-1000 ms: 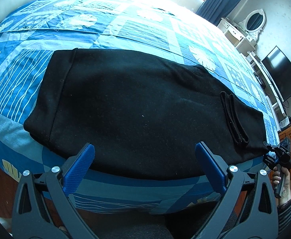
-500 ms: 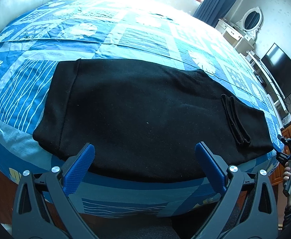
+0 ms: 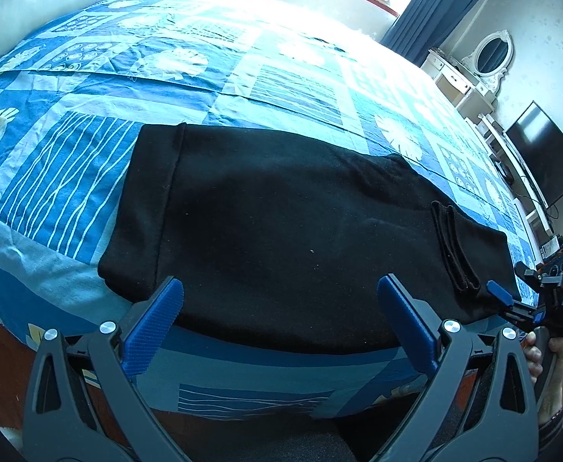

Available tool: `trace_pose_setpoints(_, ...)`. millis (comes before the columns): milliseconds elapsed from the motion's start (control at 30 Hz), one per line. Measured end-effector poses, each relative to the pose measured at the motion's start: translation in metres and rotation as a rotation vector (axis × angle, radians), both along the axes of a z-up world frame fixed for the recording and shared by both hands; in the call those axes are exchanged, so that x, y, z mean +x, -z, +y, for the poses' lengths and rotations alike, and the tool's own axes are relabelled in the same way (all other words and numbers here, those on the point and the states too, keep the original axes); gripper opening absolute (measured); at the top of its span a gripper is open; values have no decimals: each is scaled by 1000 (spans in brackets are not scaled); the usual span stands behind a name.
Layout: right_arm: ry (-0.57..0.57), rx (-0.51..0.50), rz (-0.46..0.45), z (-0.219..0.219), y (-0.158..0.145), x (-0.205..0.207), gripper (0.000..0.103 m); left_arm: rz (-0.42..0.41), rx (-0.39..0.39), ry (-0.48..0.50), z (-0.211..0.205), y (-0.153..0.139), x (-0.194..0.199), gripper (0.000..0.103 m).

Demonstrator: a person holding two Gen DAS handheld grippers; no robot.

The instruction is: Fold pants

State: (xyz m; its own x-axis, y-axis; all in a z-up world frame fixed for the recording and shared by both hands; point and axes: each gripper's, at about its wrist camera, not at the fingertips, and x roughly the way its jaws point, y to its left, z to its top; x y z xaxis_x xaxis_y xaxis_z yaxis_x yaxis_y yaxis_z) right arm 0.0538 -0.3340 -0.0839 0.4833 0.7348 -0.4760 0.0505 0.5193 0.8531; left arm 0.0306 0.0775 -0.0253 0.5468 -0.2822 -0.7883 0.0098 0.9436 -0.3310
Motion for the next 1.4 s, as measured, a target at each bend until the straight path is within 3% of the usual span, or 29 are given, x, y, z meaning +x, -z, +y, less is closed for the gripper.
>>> trace_pose_setpoints(233, -42, 29, 27, 19, 18, 6, 68, 7, -14, -62, 38, 2, -3, 101)
trace_pose_setpoints(567, -11, 51, -1, 23, -1, -13, 68, 59, -152, -132, 95, 16, 9, 101)
trace_pose_setpoints(767, -53, 15, 5, 37, 0, -31, 68, 126, -255, -53, 108, 35, 32, 101)
trace_pose_setpoints(967, -54, 33, 7, 41, -2, -39, 69, 167, -289, 52, 103, 50, 57, 101)
trace_pose_setpoints(1067, -64, 33, -6, 44, -7, -40, 69, 172, -359, 77, 102, 54, 65, 100)
trace_pose_setpoints(1167, -76, 47, -11, 48, -8, -40, 69, 197, -470, 105, 98, 60, 74, 87)
trace_pose_setpoints(1267, -87, 45, -17, 58, -12, -38, 69, 203, -494, 111, 94, 65, 80, 79)
trace_pose_setpoints(1333, -92, 43, -19, 62, -13, -37, 69, 224, -501, 100, 93, 69, 83, 56)
trace_pose_setpoints(1367, -94, 40, -20, 62, -13, -37, 69, 246, -511, 91, 94, 73, 85, 34)
trace_pose_setpoints(1400, -96, 35, -20, 64, -13, -37, 69, 273, -527, 87, 95, 78, 86, 22)
